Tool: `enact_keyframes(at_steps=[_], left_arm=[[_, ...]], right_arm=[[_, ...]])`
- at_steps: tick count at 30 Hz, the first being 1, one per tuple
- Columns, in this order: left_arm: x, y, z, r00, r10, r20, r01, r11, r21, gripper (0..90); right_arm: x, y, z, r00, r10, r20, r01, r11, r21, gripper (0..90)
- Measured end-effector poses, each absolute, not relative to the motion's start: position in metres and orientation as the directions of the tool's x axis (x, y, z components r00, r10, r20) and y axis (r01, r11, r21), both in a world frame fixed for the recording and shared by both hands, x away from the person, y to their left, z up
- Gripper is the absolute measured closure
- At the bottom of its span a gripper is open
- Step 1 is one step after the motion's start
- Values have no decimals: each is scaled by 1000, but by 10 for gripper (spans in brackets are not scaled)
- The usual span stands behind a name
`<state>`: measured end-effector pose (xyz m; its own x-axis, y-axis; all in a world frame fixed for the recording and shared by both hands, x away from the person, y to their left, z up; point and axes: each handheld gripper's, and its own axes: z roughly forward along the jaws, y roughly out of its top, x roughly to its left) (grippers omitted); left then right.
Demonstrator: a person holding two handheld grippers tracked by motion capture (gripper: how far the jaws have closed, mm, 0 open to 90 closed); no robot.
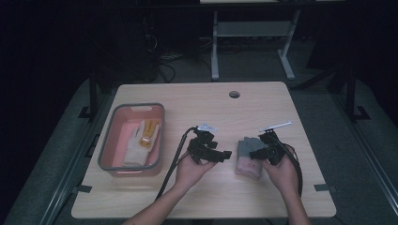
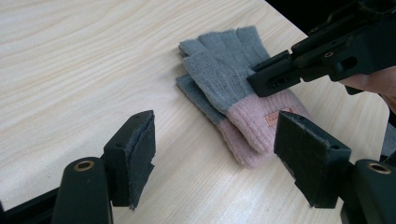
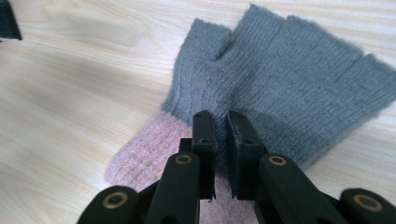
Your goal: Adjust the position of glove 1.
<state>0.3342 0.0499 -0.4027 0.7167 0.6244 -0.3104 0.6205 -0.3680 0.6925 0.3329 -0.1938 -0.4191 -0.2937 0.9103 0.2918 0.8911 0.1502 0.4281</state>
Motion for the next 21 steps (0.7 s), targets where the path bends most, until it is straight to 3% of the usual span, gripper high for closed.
enact_keyframes(at_steps=[7, 21], left_arm=[[336, 43, -410, 715, 621, -320, 632, -378, 677, 295], [339, 19, -419, 704, 610, -364, 668, -394, 631, 326]], right_arm=[[333, -197, -421, -267, 913, 308, 900, 122, 418, 776], [314, -236, -421, -220, 902, 371, 875, 15, 484, 575]])
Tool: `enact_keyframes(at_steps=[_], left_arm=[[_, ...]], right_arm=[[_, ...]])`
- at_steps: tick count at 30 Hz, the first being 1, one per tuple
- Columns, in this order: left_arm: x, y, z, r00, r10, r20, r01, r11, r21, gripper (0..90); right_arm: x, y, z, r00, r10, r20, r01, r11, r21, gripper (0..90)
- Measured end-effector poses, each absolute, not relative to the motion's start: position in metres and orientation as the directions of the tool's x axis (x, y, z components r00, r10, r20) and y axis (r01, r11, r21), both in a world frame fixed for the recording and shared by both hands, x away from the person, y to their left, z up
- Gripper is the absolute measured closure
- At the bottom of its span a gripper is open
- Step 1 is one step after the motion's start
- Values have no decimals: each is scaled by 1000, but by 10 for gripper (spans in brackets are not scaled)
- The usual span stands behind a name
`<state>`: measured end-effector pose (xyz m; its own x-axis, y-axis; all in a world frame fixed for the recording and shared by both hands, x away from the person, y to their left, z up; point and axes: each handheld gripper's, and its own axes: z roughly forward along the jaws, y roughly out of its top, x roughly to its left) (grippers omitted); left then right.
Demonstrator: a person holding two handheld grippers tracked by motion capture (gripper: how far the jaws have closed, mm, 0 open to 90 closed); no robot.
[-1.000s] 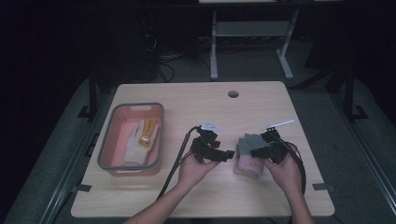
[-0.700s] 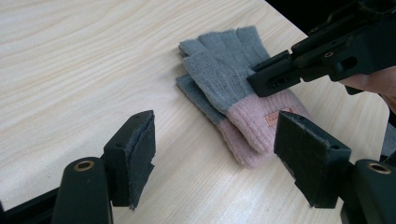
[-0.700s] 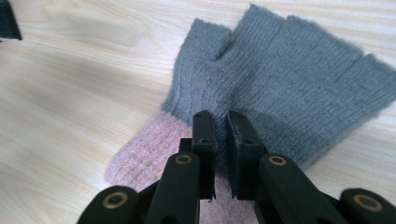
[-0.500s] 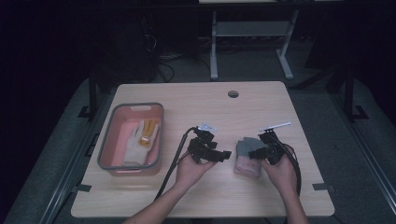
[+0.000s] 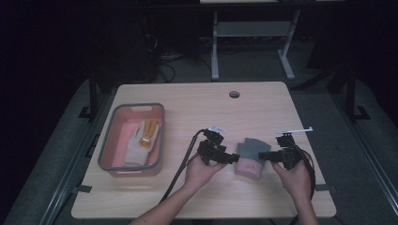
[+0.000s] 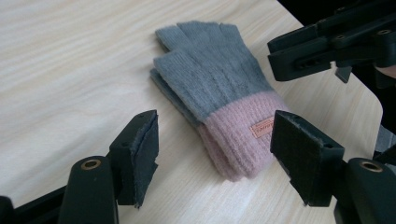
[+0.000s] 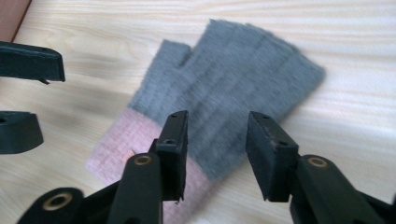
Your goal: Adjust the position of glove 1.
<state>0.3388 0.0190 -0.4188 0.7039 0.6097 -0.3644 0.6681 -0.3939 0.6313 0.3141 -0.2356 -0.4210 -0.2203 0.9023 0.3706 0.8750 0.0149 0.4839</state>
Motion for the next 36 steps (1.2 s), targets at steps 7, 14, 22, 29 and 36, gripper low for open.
enact_keyframes(at_steps=[7, 14, 22, 29, 36], left_arm=[[344, 3, -432, 685, 607, -403, 702, -400, 589, 339], [347, -6, -443, 663, 615, -427, 729, -403, 553, 341], [347, -13, -452, 659, 623, -421, 736, -420, 531, 361], [347, -14, -454, 661, 614, -432, 738, -426, 523, 385], [351, -12, -456, 618, 618, -487, 779, -395, 487, 380]], right_arm=[[312, -245, -427, -203, 886, 416, 877, -25, 480, 554], [315, -244, -436, -201, 883, 424, 886, -20, 463, 527], [317, -250, -447, -176, 864, 471, 897, -56, 438, 497], [319, -252, -456, -167, 858, 486, 901, -66, 428, 495], [319, -252, -461, -155, 846, 510, 899, -94, 429, 526]])
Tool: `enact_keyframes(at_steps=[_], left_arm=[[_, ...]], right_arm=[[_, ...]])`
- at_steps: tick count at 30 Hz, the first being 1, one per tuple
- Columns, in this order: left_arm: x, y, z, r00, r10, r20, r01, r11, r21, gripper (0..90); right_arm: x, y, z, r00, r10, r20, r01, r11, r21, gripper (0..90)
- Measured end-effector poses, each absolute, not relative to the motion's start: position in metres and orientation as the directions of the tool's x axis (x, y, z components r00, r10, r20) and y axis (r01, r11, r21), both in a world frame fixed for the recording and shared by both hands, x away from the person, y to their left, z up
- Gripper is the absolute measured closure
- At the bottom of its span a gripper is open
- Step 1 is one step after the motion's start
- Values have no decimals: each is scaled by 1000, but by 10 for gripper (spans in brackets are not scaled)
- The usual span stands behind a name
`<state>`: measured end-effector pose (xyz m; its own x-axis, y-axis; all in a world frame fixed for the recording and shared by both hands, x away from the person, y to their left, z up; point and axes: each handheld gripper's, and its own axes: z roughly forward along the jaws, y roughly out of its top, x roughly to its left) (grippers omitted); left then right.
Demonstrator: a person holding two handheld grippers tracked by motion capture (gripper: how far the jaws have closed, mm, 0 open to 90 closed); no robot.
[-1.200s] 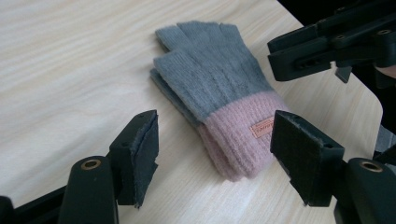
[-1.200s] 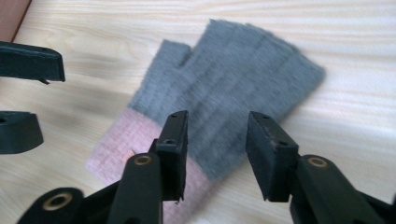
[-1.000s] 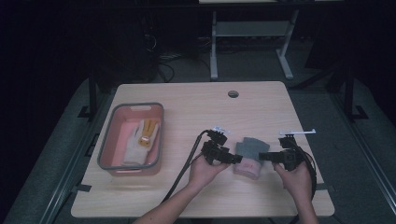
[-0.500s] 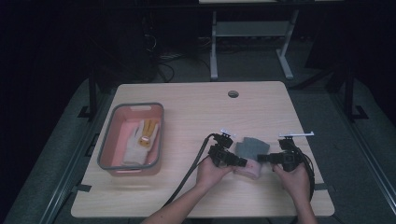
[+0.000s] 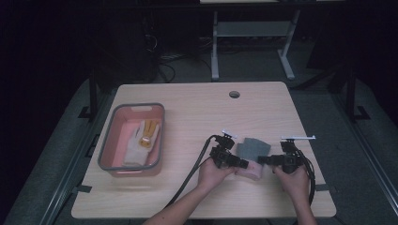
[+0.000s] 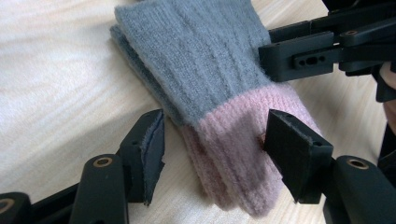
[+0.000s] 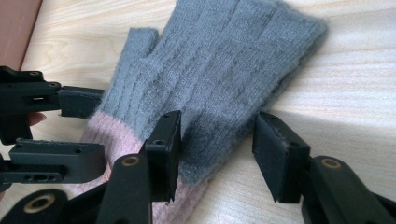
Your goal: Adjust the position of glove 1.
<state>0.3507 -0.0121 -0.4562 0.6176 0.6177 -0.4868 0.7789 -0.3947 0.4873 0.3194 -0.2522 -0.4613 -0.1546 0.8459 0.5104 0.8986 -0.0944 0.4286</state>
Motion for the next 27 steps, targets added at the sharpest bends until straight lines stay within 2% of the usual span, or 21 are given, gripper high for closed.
enact_keyframes(at_steps=[18, 21, 23, 27], left_arm=[[353, -12, -459, 593, 613, -521, 800, -381, 463, 428], [354, -12, -460, 585, 610, -534, 807, -376, 455, 431], [353, -13, -461, 550, 607, -574, 832, -345, 434, 445], [354, -13, -462, 563, 590, -579, 825, -360, 436, 473]], right_arm=[[319, -252, -468, -145, 804, 577, 896, -140, 421, 616], [319, -251, -468, -140, 804, 578, 896, -146, 420, 621], [318, -250, -469, -135, 801, 584, 894, -155, 420, 627], [319, -247, -471, -131, 785, 605, 893, -171, 416, 656]])
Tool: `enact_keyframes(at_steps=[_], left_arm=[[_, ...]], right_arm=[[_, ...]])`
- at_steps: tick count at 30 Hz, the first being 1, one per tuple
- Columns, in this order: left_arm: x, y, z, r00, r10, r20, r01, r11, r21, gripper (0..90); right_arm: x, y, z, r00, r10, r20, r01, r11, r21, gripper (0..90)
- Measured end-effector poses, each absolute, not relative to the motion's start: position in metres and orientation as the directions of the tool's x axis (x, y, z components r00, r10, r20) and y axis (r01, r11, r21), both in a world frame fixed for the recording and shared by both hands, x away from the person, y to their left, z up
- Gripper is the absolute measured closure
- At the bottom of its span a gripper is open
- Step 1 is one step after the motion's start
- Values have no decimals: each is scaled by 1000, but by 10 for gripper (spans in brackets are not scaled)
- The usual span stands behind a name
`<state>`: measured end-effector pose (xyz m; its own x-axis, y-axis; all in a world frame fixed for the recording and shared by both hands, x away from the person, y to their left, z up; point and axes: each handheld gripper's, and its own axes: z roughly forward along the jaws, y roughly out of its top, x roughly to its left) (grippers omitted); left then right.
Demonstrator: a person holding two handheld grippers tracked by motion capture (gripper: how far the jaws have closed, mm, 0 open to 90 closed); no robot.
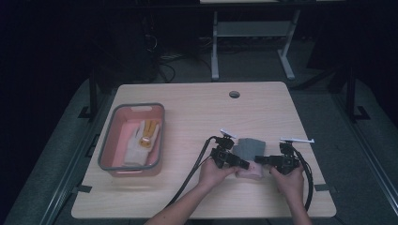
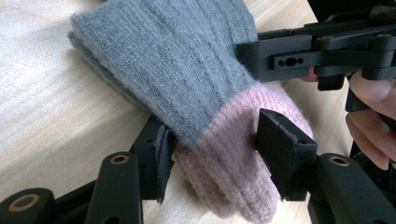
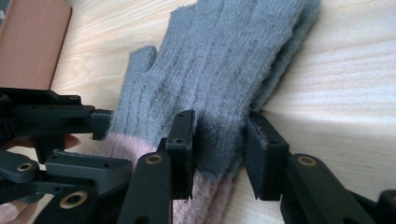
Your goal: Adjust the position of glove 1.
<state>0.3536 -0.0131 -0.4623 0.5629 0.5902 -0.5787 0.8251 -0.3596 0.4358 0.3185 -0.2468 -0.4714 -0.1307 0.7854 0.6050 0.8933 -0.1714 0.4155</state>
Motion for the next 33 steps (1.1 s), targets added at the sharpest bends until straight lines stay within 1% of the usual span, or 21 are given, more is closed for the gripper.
enact_keyframes(at_steps=[3, 8, 11, 14, 25, 33], left_arm=[[356, -11, -464, 540, 582, -608, 841, -341, 420, 508], [357, -7, -465, 550, 563, -617, 834, -334, 439, 603], [356, -5, -467, 542, 556, -630, 839, -321, 439, 613], [356, -4, -467, 540, 552, -635, 840, -315, 441, 629], [354, 0, -468, 538, 529, -656, 842, -304, 445, 635], [352, 4, -465, 543, 503, -672, 839, -292, 459, 643]], right_arm=[[319, -247, -472, -126, 779, 614, 898, -174, 405, 676], [321, -250, -475, -125, 750, 649, 904, -184, 387, 725], [320, -252, -475, -122, 735, 666, 908, -189, 375, 749], [320, -252, -474, -131, 734, 666, 905, -185, 383, 762], [316, -251, -469, -139, 716, 684, 904, -190, 383, 770], [311, -249, -461, -169, 715, 679, 890, -185, 416, 769]])
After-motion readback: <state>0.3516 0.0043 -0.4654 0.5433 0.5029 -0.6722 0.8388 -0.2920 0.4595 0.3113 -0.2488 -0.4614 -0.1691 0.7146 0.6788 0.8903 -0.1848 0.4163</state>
